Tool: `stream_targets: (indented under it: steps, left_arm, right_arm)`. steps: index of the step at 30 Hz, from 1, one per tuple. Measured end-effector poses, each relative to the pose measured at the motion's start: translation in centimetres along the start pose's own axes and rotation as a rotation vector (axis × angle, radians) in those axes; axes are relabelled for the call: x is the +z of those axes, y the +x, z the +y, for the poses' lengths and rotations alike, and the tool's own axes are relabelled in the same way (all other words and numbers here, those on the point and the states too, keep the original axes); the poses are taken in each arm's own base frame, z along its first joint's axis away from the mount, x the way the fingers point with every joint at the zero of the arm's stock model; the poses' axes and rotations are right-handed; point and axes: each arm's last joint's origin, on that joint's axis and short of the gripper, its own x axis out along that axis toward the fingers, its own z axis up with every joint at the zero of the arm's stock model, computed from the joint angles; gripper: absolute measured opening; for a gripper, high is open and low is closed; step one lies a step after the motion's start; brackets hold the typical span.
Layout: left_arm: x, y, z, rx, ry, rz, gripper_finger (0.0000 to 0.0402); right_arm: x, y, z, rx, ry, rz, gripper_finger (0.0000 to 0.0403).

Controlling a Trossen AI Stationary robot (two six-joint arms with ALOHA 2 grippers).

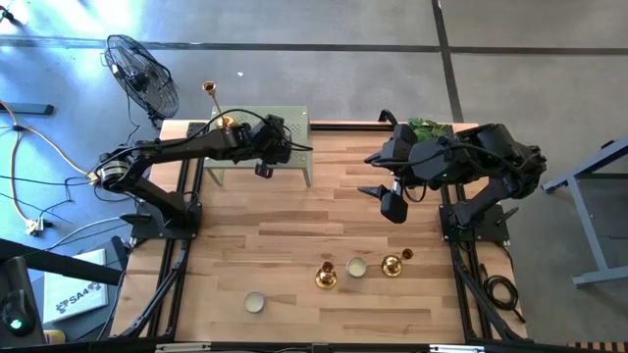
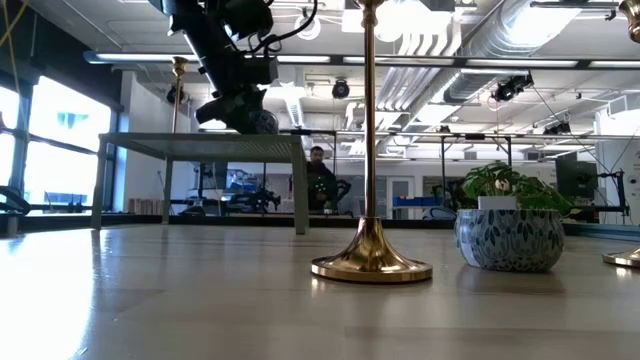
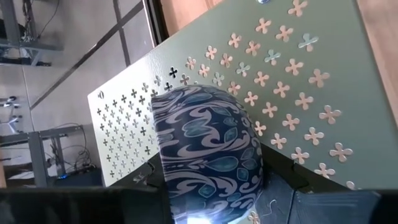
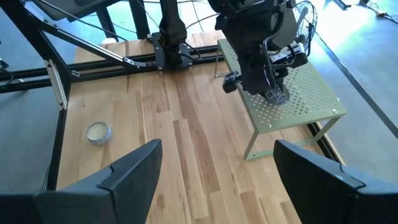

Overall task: Pick & Place candle stick holders
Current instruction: Put the top right blue patterned round candle on the shelf

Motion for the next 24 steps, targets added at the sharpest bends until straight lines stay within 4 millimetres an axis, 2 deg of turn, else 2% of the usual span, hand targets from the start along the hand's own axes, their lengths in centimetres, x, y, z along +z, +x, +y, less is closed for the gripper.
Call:
stream_targets:
  steps: [10,18,24]
  left_arm:
    - [0.07,-0.05,-0.15,-0.015,-0.039,-0.008,0.0148]
    - [0.81,-0.39,-0.87,-0.012,0.06,-0.005,0.0148]
    - [0.87,-0.42,-0.96,-0.011,0.068,-0.003,0.0148]
  right_arm:
    - [-0.16,-0.01,-0.06,-0.005,-0.007,0.015,0.0303]
    - [-0.17,-0.01,-0.06,-0.006,-0.007,0.016,0.0303]
    - [-0.2,-0.03,-0.08,-0.007,-0.008,0.019,0.0303]
